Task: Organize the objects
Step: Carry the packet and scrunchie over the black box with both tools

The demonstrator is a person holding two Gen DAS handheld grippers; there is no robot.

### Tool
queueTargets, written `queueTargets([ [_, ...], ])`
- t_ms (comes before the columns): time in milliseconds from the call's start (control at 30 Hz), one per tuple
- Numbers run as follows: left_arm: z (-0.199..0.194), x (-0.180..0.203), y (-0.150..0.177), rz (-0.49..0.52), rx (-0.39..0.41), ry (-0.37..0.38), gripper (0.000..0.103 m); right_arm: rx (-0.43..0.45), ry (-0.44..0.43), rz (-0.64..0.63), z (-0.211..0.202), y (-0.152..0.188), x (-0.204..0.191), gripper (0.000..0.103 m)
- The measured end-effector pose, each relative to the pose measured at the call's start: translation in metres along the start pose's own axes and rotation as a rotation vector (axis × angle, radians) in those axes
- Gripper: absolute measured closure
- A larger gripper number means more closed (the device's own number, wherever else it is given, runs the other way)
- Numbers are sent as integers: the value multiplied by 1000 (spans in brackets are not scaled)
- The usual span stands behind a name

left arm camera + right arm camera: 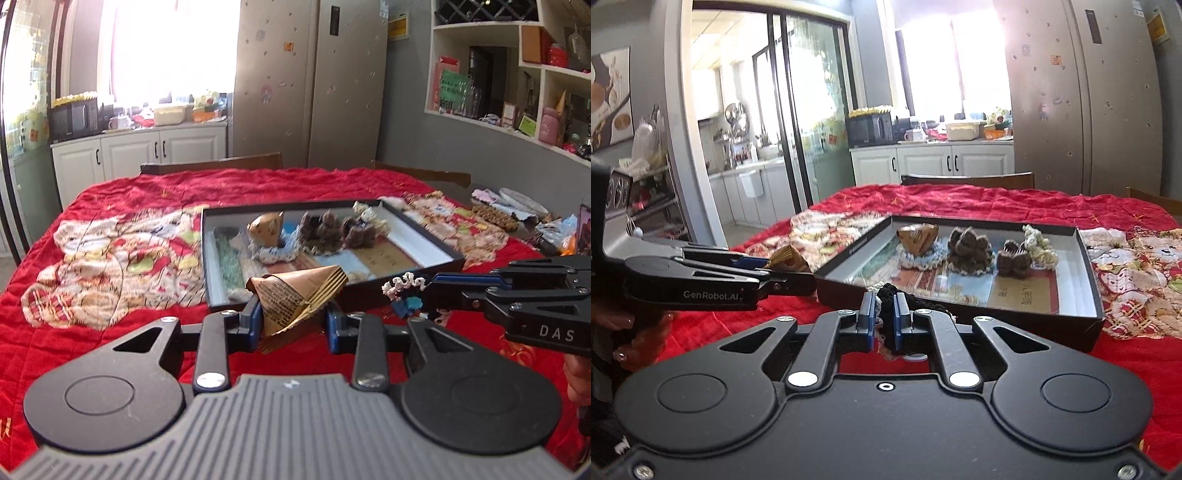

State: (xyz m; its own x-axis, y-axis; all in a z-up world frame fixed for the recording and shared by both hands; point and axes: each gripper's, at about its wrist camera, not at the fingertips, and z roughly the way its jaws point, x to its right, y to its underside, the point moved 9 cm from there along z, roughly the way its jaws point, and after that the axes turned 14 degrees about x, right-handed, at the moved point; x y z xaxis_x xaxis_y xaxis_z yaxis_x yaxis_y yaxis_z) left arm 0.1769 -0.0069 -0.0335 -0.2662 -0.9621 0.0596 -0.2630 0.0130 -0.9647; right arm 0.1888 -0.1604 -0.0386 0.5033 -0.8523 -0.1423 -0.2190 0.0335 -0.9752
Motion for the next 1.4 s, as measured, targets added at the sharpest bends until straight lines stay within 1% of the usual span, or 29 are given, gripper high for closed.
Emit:
queueTargets([
  [200,-1,7,-19,21,39,9,66,43,16,20,-12,-21,9,93],
  [367,5,7,-33,30,64,-3,66,84,45,20,-18,-41,22,93],
  [567,21,1,-45,25,69,-20,66,122,101,14,-19,-65,44,93],
  [700,33,-2,-48,18,64,-29,66,124,143,2,-9,-75,59,94],
  [867,54,0,-50,30,50,-38,66,105,211,11,9,-74,87,94],
  [1033,77,0,-49,7,34,-43,66,93,262,14,28,-68,109,94],
  [1267,108,-3,-36,-16,-1,-65,66,74,296,21,58,-55,128,94],
  [1400,125,-9,-22,-29,-32,-83,66,77,307,30,71,-45,133,93],
])
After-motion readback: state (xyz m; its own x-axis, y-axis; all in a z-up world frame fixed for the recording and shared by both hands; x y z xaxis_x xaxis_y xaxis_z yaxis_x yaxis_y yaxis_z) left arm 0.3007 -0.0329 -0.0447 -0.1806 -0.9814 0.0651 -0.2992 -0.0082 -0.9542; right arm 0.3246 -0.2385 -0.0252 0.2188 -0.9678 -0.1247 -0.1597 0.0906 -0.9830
